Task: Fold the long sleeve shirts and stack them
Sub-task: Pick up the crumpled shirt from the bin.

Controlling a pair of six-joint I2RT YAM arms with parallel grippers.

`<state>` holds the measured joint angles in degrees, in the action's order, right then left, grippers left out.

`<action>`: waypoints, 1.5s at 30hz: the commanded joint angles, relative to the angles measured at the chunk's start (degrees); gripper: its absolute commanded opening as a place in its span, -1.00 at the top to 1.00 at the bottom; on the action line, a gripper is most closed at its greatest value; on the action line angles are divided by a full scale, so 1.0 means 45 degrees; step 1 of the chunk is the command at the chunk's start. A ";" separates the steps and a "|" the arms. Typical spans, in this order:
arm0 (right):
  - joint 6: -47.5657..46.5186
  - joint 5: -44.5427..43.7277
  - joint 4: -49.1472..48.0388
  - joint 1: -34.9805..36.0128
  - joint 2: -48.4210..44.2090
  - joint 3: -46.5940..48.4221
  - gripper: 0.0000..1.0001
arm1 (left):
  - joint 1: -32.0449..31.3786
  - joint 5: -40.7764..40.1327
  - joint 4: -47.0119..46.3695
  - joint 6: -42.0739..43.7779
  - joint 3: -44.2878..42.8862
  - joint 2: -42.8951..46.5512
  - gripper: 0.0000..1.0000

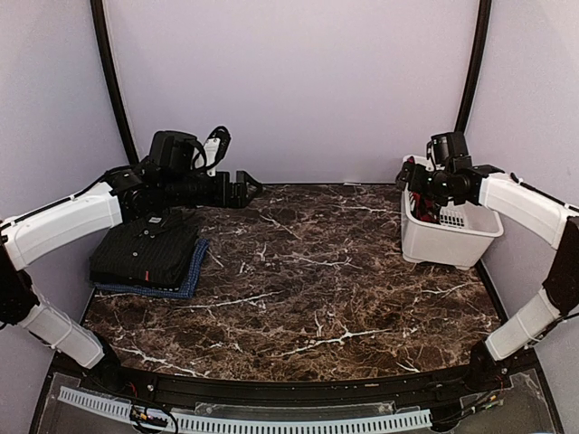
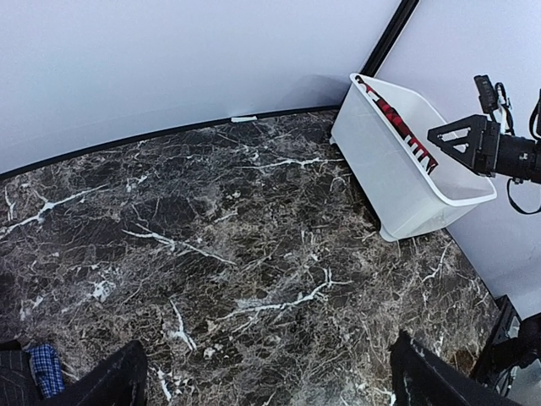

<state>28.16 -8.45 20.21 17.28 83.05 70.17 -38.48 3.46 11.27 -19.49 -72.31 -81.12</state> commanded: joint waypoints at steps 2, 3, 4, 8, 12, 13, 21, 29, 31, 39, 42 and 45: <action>0.0240 0.1331 -0.0621 -0.1192 0.0635 -0.0038 -0.76 | -0.0043 -0.0256 0.0499 0.0377 0.0206 0.0898 -0.98; 0.0220 0.1462 -0.0613 -0.1328 0.0816 -0.0019 -0.72 | -0.0043 -0.0259 0.0511 0.0407 0.0218 0.0937 -0.98; 0.0194 0.1476 -0.0573 -0.1414 0.0961 0.0023 -0.71 | -0.0043 -0.0261 0.0574 0.0416 0.0242 0.0971 -0.98; 0.0337 0.1528 -0.0785 -0.1691 0.1248 -0.0118 -0.45 | -0.0042 -0.0276 0.0639 0.0414 0.0247 0.1024 -0.98; 0.0356 0.1818 -0.1086 -0.1903 0.1583 -0.0137 -0.29 | -0.0042 -0.0202 0.0603 0.0359 0.0249 0.1025 -0.98; 0.0330 0.1819 -0.1015 -0.1906 0.1706 -0.0039 -0.29 | -0.0033 -0.0188 0.0592 0.0352 0.0235 0.1018 -0.98; 0.0315 0.1799 -0.0676 -0.2041 0.2104 0.0129 0.31 | -0.0043 -0.0138 0.0568 0.0234 0.0237 0.0986 -0.98; -0.0091 0.1405 -0.0252 -0.2082 0.1638 0.0617 1.00 | -0.0043 -0.0131 0.0583 0.0196 0.0210 0.1000 -0.98; -0.0337 0.1469 -0.0125 -0.2082 0.1403 0.0969 1.00 | -0.0033 -0.0126 0.0553 0.0190 0.0201 0.0987 -0.98; -0.1143 0.3018 0.0078 -0.1967 0.0004 0.3169 1.00 | -0.0043 0.0007 0.0410 0.0136 0.0104 0.0827 -0.98; -0.1413 0.3847 -0.0096 -0.1626 -0.0543 0.3853 1.00 | -0.0043 0.0027 0.0373 0.0113 0.0094 0.0788 -0.98; -0.1754 0.4547 -0.0418 -0.0860 -0.1055 0.4473 1.00 | -0.0028 0.0048 0.0330 0.0083 0.0121 0.0783 -0.98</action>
<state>23.51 5.39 24.03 9.37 83.22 85.14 -38.48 2.90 13.45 -18.63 -72.12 -78.43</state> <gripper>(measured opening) 0.010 0.989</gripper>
